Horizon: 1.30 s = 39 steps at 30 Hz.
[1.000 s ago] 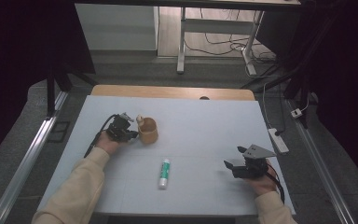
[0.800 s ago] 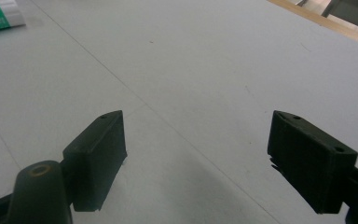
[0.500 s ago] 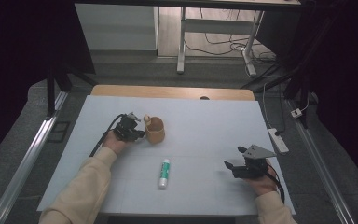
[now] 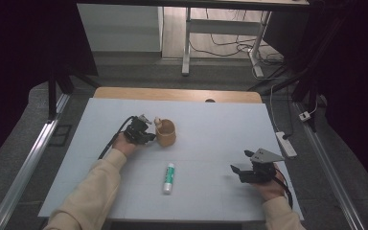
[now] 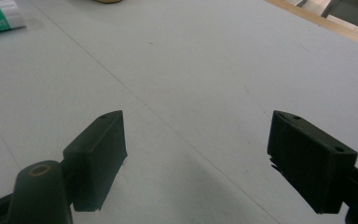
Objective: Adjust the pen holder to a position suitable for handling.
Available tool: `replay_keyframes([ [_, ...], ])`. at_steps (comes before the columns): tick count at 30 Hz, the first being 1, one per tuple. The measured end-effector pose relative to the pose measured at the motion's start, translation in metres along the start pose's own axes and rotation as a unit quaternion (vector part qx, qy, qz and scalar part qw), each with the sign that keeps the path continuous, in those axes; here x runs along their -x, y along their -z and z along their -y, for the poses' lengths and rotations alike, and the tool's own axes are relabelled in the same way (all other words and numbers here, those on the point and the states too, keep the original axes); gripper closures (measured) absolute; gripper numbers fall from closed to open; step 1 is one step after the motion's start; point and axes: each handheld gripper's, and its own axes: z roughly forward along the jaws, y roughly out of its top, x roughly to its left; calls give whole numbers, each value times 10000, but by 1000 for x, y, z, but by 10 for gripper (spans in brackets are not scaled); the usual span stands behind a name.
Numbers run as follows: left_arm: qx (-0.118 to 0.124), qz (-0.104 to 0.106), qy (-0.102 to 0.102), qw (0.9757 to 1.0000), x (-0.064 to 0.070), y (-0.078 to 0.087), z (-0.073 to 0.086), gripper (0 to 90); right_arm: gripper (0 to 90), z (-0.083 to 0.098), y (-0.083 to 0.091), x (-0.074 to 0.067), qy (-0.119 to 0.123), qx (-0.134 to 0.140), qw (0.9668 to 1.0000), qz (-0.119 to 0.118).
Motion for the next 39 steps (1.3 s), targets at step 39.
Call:
replay_keyframes([
  [39,48,282,-279,9992,19,-17,-36,864,195,1,0,-1,-34,19,10000,-3],
])
